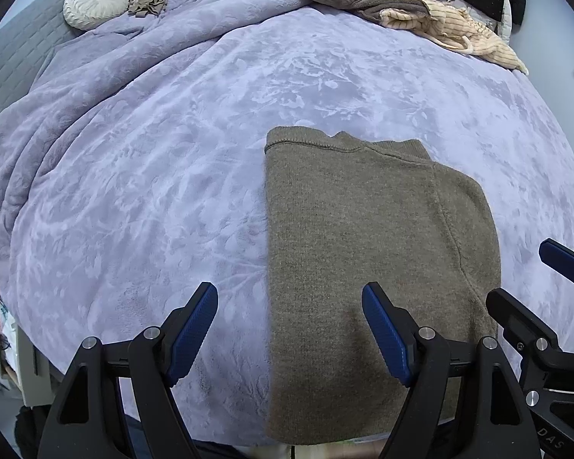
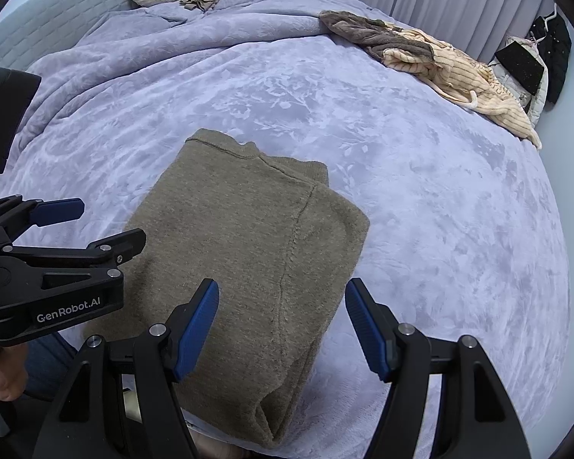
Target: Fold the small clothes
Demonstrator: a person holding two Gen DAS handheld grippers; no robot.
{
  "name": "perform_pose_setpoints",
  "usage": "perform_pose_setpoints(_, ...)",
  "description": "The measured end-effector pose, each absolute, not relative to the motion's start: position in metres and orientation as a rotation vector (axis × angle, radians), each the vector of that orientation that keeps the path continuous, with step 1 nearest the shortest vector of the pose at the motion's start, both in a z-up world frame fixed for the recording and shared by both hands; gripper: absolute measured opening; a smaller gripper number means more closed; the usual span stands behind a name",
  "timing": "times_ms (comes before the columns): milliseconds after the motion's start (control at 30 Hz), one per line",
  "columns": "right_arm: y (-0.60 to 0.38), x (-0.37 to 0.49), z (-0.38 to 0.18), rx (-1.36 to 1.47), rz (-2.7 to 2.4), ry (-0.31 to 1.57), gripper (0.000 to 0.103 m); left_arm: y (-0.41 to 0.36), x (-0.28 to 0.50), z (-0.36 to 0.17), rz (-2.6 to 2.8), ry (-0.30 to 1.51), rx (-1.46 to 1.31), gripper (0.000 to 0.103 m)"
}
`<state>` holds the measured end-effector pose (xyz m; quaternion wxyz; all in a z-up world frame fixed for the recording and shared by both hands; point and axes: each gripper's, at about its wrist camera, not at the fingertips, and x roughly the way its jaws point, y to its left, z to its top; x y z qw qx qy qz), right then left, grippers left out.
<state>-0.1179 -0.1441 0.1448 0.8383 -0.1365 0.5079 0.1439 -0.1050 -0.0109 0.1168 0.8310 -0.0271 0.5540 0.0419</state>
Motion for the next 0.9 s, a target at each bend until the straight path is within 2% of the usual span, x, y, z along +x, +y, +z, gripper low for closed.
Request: perform_pose_setpoints(900,-0.1439,-0.1185,0.1458,-0.288,0.311,1.070,0.072,-0.0105,-0.1057,0.1159,0.096,1.173,-0.051,0.079)
